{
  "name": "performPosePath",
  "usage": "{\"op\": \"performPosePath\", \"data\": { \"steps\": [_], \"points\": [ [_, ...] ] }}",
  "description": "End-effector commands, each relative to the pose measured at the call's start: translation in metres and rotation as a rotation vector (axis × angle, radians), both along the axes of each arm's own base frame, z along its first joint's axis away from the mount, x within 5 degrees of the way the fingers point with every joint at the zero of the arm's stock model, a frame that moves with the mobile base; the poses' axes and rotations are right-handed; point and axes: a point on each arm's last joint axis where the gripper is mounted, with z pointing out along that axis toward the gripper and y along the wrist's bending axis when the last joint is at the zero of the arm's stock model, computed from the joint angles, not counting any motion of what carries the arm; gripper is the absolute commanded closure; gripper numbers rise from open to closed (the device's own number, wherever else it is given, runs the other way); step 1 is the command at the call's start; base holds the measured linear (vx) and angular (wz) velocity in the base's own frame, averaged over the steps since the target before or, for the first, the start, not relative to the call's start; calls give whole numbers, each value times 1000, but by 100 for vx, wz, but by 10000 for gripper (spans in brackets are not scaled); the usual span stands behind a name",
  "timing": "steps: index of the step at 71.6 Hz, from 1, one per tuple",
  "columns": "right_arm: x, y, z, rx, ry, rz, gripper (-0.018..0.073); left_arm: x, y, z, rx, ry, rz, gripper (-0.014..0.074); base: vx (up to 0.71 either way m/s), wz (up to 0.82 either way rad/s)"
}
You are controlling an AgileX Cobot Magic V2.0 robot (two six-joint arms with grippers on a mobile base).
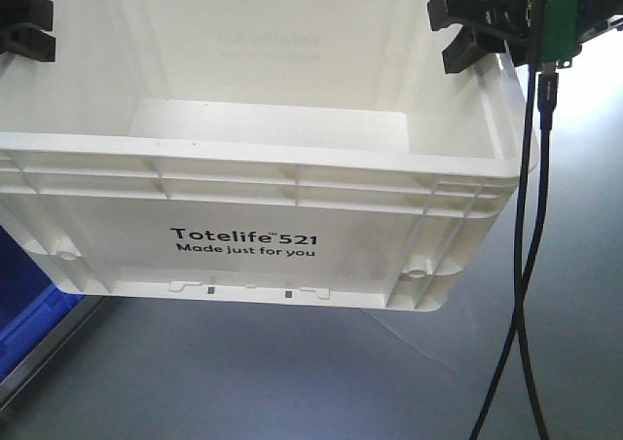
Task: Place moving items into box and shelve
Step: 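Carry the tote with both grippers alongside the rack of blue bins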
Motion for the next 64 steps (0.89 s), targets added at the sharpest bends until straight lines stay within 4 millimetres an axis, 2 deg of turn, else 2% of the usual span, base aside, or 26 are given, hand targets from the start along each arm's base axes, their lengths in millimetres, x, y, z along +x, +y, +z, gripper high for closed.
{"op": "performPosePath", "data": {
  "steps": [1,29,64],
  "points": [
    [-12,3,37,118,-183,43,571,-8,-4,35,-82,-209,5,613,18,56],
    [-12,3,37,117,-183,43,571,-8,-4,35,-82,-209,5,613,12,51],
    [-12,3,37,116,-183,42,571,-8,-4,35,-82,-209,5,613,-3,33]
  ]
}}
